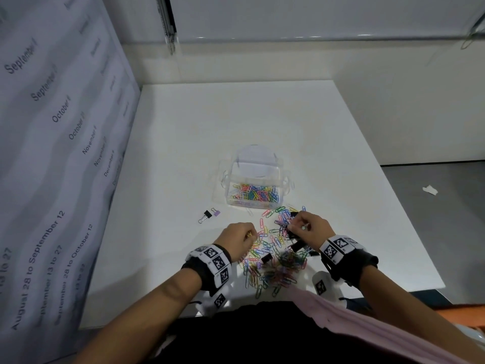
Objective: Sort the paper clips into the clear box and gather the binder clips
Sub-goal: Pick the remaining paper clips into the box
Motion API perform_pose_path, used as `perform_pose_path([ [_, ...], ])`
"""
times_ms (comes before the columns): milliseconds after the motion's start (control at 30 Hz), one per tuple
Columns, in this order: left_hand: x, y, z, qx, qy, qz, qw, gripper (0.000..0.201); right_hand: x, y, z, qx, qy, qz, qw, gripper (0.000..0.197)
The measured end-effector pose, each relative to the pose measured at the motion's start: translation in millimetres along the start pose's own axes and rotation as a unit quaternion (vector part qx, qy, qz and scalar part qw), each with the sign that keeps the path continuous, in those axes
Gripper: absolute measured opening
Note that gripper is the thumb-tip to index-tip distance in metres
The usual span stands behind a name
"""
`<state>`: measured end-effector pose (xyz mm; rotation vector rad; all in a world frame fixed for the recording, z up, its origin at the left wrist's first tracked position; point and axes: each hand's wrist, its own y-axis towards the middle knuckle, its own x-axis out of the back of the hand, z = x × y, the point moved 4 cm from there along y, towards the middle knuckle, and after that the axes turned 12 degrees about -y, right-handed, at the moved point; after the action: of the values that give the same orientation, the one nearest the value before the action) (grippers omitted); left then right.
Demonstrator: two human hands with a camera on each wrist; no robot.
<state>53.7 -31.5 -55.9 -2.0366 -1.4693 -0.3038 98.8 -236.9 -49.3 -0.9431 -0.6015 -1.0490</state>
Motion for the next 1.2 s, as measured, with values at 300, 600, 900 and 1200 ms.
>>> perform_pose_path([
  [300,39.6,-13.9,41.3,0.054,-0.055,-0.131,0.988,0.014,0.2,0.8,-0.6,0.009,0.025,-0.012,1.000,0.014],
  [600,30.6,-22.8,47.3,0.044,-0.054,-0.101,0.992,0.014,14.9,1.0,4.7,0.023,0.033,-0.017,0.999,0.023],
  [900,20.7,-21.8,30.0,0.018,0.020,-0.056,0.998,0.044,19.6,3.5,-5.7,-0.016,0.014,-0.044,0.999,0.018],
  [1200,-16.2,-13.6,10.6,-0.004,0.155,0.054,0.986,0.097,-5.8,-10.3,26.0,0.063,-0.074,0.015,0.995,0.018],
])
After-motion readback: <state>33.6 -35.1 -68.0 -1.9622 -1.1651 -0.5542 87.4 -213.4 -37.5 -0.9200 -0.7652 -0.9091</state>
